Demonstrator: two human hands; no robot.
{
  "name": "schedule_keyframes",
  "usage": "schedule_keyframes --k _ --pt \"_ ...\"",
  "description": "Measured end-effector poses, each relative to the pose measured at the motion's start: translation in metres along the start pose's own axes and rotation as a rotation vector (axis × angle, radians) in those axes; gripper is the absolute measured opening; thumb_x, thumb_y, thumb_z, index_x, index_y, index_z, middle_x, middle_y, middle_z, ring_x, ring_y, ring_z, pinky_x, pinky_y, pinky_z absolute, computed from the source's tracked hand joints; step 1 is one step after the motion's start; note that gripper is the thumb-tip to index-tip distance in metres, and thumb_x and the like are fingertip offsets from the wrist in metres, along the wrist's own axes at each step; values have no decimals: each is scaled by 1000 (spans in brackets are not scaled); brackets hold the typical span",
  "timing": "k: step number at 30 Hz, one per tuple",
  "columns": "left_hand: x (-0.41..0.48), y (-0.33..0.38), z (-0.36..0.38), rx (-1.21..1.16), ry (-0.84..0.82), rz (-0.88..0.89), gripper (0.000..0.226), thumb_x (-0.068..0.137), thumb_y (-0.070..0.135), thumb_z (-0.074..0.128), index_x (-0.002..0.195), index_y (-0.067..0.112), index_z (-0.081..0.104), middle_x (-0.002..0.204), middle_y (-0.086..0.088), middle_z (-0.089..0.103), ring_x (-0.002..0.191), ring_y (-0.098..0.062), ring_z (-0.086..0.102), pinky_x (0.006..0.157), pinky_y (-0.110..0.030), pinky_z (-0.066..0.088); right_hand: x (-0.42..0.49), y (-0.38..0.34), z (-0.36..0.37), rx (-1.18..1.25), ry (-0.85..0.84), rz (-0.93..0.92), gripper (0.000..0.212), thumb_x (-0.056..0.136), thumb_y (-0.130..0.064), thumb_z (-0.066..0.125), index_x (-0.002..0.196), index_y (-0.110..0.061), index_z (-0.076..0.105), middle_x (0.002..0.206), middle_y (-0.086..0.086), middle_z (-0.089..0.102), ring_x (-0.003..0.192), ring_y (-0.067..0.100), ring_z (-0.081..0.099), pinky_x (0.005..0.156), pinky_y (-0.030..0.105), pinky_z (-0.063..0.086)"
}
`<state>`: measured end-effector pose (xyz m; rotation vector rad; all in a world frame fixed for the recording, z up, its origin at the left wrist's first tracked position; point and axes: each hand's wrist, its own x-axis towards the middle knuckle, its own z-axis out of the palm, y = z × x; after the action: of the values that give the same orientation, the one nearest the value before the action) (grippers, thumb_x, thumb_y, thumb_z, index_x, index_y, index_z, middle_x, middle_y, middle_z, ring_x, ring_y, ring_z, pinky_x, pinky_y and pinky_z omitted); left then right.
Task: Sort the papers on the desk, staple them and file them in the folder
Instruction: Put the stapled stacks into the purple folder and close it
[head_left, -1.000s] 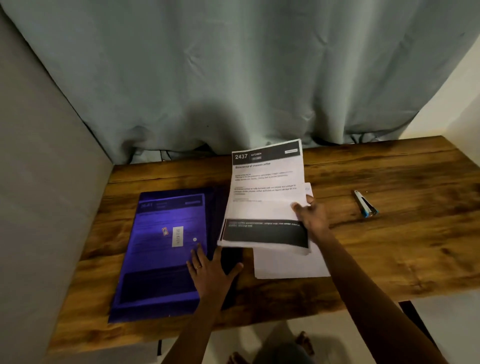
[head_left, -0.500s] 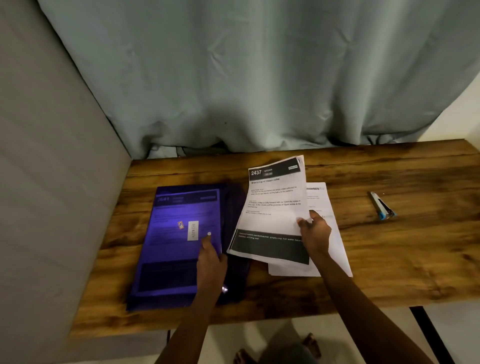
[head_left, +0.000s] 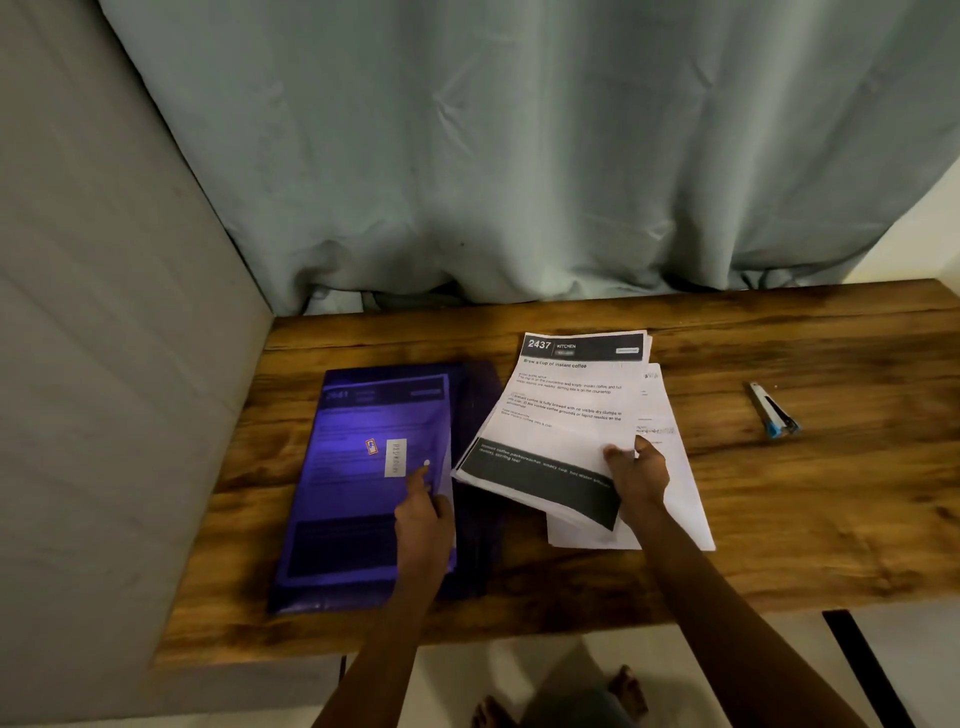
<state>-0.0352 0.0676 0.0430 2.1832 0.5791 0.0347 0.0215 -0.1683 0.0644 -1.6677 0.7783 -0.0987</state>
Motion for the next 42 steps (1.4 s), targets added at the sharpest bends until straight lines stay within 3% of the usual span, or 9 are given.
schedule_keyframes --k 3,7,16,22,28,32,37,39,42 --pt "1 -1 -1 1 5 13 42 96 11 49 138 13 40 89 -16 60 75 -25 63 73 -40 57 -3 0 4 15 5 4 36 91 -17 61 125 -10 55 131 9 56 118 30 54 98 44 46" --pt "-1 2 -7 -64 -9 6 42 97 13 49 138 11 40 92 -13 60 78 -20 60 73 -31 54 -12 2 14 -6 9 -53 37 90 -16 62 125 -8 56 132 9 57 119 31 54 98 44 45" --pt "-3 5 -14 -61 33 25 41 98 11 47 138 9 41 93 -14 61 81 -23 62 74 -32 53 -38 8 22 -149 64 -331 39 93 -15 58 129 0 52 133 15 55 121 33 53 102 44 40" --pt "-6 8 -19 -62 44 28 39 97 7 46 136 7 43 85 -8 54 74 -19 57 69 -29 50 -42 13 19 -159 62 -343 40 93 -17 57 131 -3 52 135 12 54 123 33 52 103 47 39" --pt "-13 8 -19 24 6 50 44 99 11 45 142 14 36 90 -10 58 80 -20 62 78 -33 55 -53 8 26 -180 19 -373 42 94 -15 56 133 -2 49 137 12 52 126 30 48 106 41 35" --pt "-17 10 -19 86 -38 57 50 101 16 41 148 18 26 90 -8 57 81 -20 61 82 -35 53 -69 9 36 -215 -80 -371 40 93 -14 57 130 0 50 131 14 56 119 30 53 97 32 42" --pt "-17 16 -21 294 -90 66 53 103 19 33 151 19 11 112 -11 62 105 -22 62 101 -40 44 -84 8 47 -197 -205 -210 16 91 -8 57 107 -5 56 109 8 61 97 20 59 73 14 46" --pt "-17 17 -21 332 -93 70 53 104 21 32 151 18 10 112 -10 62 103 -19 63 97 -34 46 -88 11 47 -201 -226 -162 10 92 -8 56 101 -9 52 102 2 56 89 12 53 62 6 41" --pt "-16 16 -20 274 -101 70 55 102 23 37 151 19 13 107 -12 62 94 -21 64 88 -36 53 -92 19 44 -264 -259 -149 15 92 -12 57 106 -8 54 106 5 59 93 15 56 68 11 44"
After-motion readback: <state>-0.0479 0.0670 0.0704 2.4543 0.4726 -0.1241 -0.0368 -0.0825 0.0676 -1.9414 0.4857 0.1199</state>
